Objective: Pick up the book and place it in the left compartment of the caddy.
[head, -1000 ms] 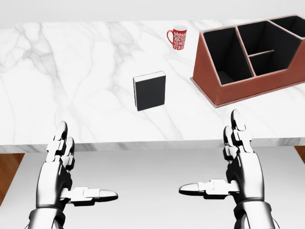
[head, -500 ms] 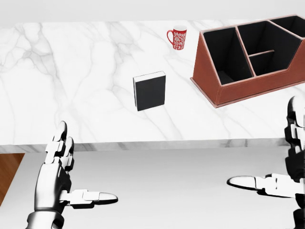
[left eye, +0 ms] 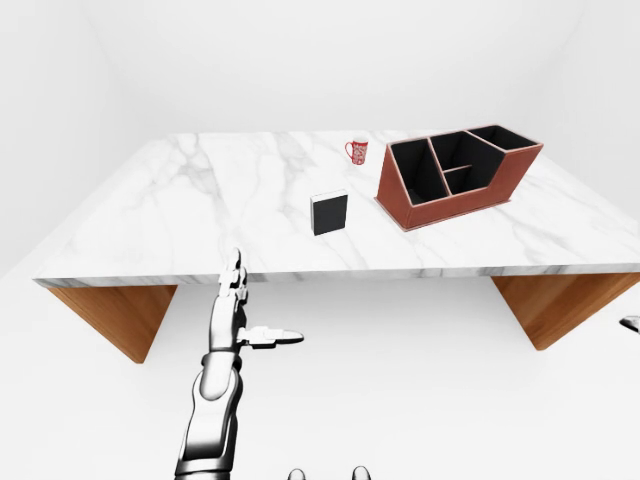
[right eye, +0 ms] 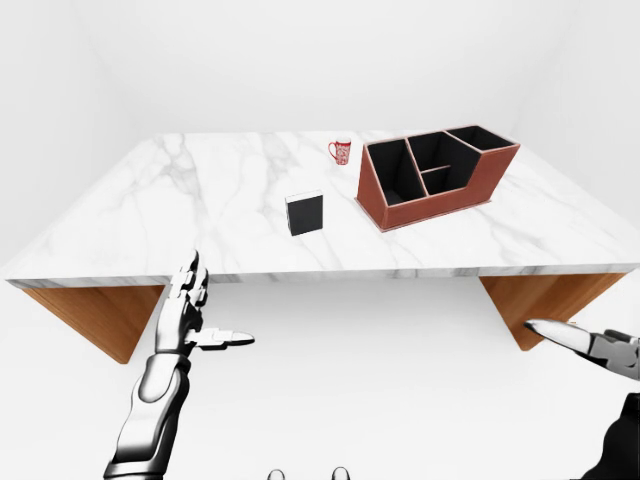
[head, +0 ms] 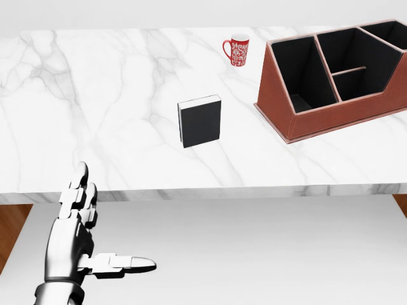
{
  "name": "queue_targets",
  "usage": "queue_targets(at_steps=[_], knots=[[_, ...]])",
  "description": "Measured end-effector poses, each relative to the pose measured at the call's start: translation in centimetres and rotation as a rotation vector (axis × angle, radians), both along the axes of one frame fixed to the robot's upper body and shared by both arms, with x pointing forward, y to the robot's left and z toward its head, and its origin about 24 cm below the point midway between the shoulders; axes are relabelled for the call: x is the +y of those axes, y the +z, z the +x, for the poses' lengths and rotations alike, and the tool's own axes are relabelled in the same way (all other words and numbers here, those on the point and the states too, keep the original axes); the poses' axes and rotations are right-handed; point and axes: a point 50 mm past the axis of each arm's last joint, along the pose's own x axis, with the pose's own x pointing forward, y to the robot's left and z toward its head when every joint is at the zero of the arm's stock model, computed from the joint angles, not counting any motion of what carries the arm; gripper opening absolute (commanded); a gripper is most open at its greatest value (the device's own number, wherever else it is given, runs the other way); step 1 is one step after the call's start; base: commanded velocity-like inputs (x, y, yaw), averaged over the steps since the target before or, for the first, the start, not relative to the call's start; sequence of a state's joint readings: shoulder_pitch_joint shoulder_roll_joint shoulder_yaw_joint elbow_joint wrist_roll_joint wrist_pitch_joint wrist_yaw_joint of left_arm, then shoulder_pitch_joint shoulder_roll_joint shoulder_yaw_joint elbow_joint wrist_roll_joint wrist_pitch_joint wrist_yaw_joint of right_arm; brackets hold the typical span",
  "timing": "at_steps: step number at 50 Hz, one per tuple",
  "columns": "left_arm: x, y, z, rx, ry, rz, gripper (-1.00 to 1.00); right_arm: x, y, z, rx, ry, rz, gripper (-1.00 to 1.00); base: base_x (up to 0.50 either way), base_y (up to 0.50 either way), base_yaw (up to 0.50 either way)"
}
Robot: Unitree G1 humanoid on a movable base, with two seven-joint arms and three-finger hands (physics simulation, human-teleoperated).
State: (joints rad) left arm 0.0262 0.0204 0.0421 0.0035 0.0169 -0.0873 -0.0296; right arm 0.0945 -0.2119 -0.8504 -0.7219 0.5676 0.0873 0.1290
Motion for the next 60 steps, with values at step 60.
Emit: queue_targets(at_steps=[60], knots=[[0.2, -2.0, 0.5, 0.088, 0.009, 0.018, 1.0, -17.0, 0.0, -17.5, -0.192, -0.333, 0.36, 1.0, 0.0, 0.0, 0.0]])
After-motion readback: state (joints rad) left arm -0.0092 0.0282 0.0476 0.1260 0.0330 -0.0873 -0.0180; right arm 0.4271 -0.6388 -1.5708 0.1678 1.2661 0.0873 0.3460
